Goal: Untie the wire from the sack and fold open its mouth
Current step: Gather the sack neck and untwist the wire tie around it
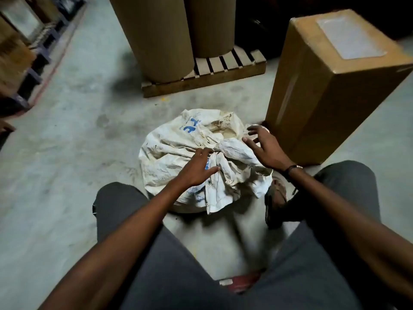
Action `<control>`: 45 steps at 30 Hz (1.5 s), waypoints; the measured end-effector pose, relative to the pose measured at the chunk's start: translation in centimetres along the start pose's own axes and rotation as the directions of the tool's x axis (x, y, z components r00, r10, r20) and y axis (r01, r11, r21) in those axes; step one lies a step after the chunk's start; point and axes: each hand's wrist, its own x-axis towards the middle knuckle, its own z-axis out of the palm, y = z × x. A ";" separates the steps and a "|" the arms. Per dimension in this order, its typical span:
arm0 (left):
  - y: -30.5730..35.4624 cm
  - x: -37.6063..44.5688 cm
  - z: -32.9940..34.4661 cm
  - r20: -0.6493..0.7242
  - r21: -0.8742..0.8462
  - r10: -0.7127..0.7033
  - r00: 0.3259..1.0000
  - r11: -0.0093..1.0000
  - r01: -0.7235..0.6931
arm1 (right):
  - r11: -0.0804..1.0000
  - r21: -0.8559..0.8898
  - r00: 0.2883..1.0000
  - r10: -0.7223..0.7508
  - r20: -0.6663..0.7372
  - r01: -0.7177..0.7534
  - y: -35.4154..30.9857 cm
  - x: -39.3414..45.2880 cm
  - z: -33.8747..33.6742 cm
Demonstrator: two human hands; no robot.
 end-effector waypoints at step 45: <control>0.9 6.6 -2.8 0.483 -0.345 -0.301 0.822 0.798 0.494 | 0.931 -0.167 0.817 0.365 0.447 -0.325 -0.8 13.2 0.0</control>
